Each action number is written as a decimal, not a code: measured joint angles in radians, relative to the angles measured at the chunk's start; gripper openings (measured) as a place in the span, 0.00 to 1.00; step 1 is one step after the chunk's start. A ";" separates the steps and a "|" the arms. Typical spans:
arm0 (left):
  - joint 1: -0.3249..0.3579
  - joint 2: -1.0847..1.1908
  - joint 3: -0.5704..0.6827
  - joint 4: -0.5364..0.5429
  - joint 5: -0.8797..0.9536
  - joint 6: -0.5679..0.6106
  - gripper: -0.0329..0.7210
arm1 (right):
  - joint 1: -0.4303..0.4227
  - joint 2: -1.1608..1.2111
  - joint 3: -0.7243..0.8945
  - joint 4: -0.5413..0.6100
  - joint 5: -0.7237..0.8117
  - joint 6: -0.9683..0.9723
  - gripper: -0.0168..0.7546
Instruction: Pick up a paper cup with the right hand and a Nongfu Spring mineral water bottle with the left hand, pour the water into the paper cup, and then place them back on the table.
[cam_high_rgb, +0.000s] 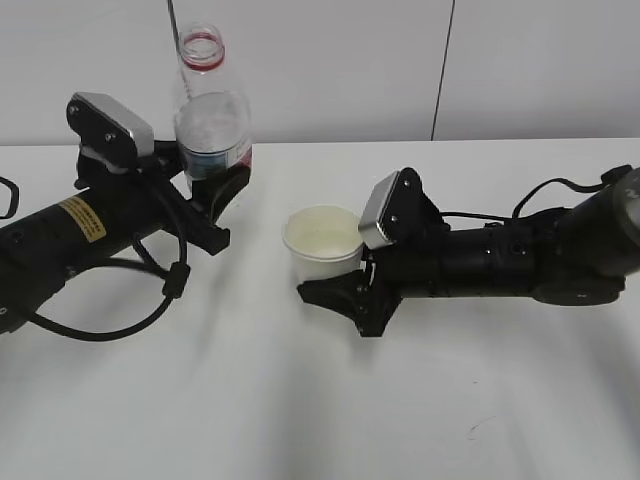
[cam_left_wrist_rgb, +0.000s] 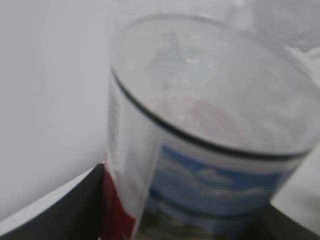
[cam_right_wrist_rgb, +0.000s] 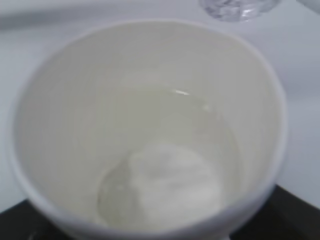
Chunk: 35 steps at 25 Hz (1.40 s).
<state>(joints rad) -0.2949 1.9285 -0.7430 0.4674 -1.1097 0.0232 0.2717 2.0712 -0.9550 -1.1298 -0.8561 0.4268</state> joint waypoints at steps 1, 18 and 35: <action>0.000 0.000 0.000 0.000 0.000 -0.043 0.56 | 0.000 0.000 0.000 0.042 0.011 -0.020 0.68; 0.000 0.123 0.000 0.044 0.000 -0.240 0.56 | -0.014 0.015 0.000 0.713 0.060 -0.327 0.68; -0.013 0.164 -0.002 0.115 -0.001 -0.242 0.56 | -0.082 0.210 0.000 0.736 -0.186 -0.343 0.68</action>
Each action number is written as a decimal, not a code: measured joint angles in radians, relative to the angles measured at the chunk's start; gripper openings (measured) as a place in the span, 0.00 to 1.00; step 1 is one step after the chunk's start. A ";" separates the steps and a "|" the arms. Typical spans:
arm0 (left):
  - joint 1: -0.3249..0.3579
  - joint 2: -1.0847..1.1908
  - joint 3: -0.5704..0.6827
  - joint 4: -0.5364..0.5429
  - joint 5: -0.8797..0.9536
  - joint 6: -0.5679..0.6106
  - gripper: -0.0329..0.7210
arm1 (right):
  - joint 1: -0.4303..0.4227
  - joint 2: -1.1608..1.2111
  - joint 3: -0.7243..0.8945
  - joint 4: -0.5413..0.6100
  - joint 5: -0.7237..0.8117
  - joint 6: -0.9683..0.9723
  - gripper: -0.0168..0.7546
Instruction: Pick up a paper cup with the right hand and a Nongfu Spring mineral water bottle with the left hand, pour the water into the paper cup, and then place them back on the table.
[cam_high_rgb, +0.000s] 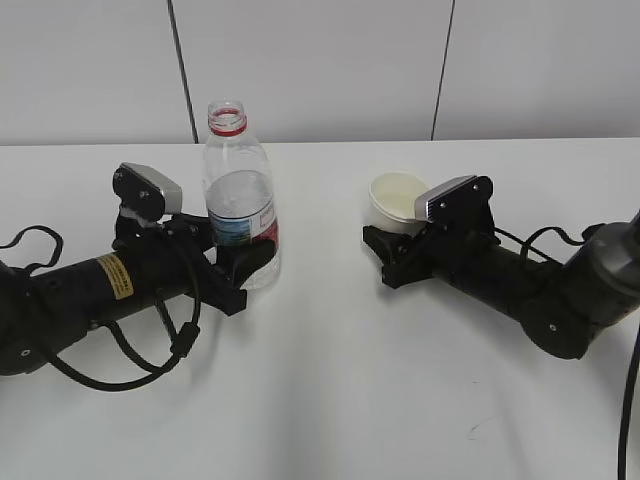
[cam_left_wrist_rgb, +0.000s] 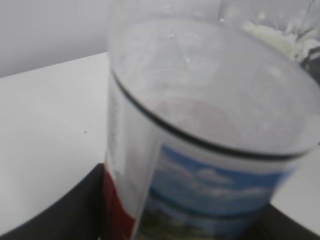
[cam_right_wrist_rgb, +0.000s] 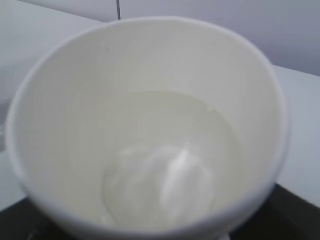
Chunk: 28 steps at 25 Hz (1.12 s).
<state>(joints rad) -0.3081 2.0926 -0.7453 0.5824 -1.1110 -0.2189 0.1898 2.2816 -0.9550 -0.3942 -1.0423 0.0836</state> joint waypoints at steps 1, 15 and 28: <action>0.000 0.000 0.000 0.016 0.000 0.000 0.56 | 0.000 0.009 0.000 0.000 -0.002 -0.002 0.68; 0.000 0.000 0.000 0.067 0.000 0.000 0.56 | 0.000 0.069 0.000 -0.002 -0.094 -0.015 0.68; -0.003 0.000 0.000 0.074 0.000 0.000 0.66 | 0.000 0.071 0.000 -0.002 -0.094 -0.019 0.68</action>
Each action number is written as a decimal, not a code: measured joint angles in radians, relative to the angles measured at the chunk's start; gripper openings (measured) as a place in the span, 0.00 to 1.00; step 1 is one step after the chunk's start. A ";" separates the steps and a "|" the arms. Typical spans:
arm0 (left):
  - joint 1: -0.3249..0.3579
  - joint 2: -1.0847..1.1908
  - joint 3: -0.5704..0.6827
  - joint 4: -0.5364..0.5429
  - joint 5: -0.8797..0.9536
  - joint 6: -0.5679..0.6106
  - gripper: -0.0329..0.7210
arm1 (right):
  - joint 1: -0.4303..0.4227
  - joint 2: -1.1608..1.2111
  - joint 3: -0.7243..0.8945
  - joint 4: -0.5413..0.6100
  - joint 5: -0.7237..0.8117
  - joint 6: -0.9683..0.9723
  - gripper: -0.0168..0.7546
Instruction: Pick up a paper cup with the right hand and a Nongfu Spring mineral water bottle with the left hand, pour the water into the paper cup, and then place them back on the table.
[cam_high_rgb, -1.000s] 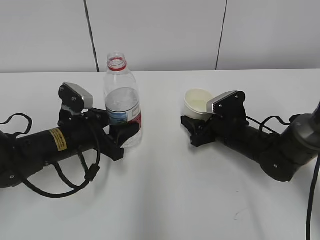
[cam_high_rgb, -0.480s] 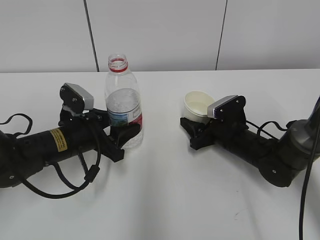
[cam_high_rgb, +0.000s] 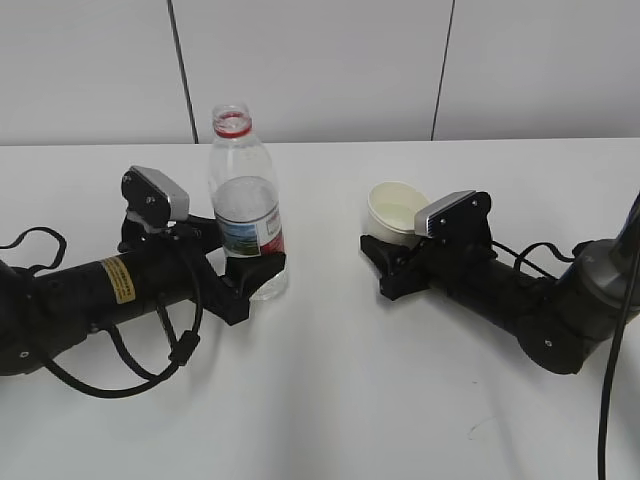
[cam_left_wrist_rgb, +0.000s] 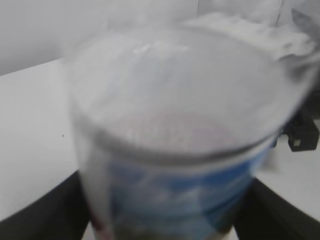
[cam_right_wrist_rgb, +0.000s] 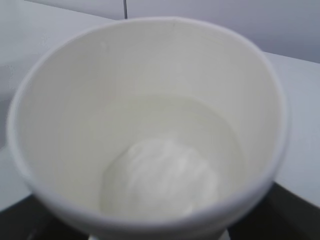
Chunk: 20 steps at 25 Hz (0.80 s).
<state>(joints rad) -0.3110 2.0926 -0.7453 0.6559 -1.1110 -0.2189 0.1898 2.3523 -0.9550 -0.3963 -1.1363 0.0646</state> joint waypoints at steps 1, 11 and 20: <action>0.000 0.000 0.000 -0.003 -0.004 0.000 0.69 | 0.000 0.000 0.000 0.000 0.000 0.000 0.68; 0.000 -0.001 -0.003 -0.015 -0.012 0.000 0.83 | 0.000 0.000 0.000 0.000 -0.004 0.000 0.86; 0.012 -0.001 0.004 -0.012 -0.017 0.000 0.83 | 0.000 -0.059 0.153 0.055 -0.007 0.010 0.87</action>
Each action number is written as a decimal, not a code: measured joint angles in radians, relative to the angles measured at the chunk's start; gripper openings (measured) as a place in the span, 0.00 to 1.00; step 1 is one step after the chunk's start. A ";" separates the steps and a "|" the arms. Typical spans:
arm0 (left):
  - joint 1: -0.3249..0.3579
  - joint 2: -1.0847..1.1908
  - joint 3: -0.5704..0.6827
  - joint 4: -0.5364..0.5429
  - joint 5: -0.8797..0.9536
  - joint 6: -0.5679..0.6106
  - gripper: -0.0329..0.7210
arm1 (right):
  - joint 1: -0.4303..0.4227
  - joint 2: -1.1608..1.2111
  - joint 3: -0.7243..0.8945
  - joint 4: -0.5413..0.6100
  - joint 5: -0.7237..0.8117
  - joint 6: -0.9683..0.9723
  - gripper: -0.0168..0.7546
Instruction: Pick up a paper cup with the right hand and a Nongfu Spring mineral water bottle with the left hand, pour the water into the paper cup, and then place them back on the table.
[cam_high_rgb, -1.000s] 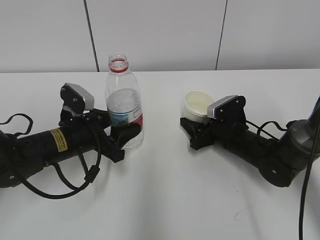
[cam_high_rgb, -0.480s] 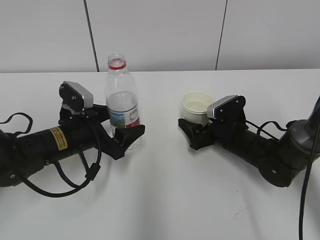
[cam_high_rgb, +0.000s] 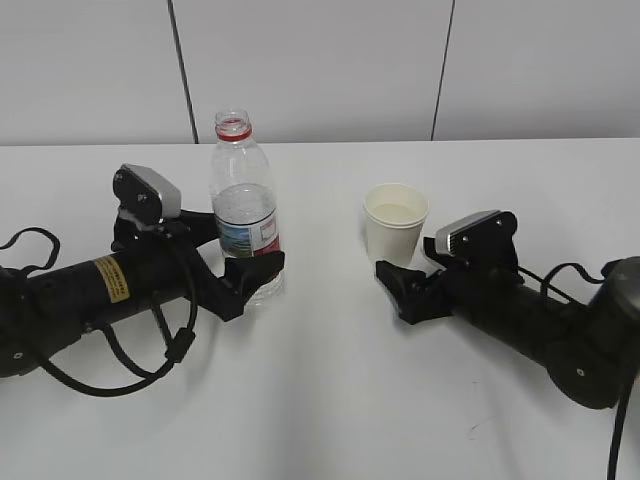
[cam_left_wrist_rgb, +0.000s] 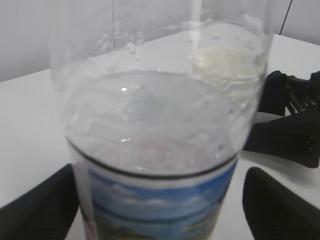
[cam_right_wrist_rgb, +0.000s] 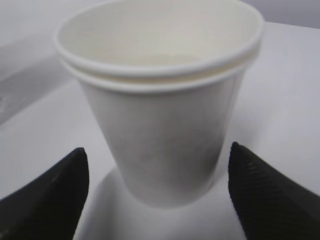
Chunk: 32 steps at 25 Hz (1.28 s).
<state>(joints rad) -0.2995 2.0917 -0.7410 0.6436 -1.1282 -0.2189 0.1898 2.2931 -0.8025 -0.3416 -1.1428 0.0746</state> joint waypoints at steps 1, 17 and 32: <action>0.007 -0.001 0.010 0.000 -0.005 0.000 0.83 | 0.000 -0.014 0.032 0.018 -0.002 -0.008 0.87; 0.196 -0.068 0.169 -0.277 -0.012 0.109 0.83 | -0.045 -0.169 0.300 0.414 -0.004 -0.149 0.84; 0.207 -0.085 0.121 -0.658 -0.003 0.363 0.83 | -0.205 -0.171 0.118 0.418 0.054 -0.086 0.81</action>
<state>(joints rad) -0.0922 2.0072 -0.6204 -0.0148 -1.1313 0.1442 -0.0154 2.1223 -0.6844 0.0769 -1.0884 -0.0118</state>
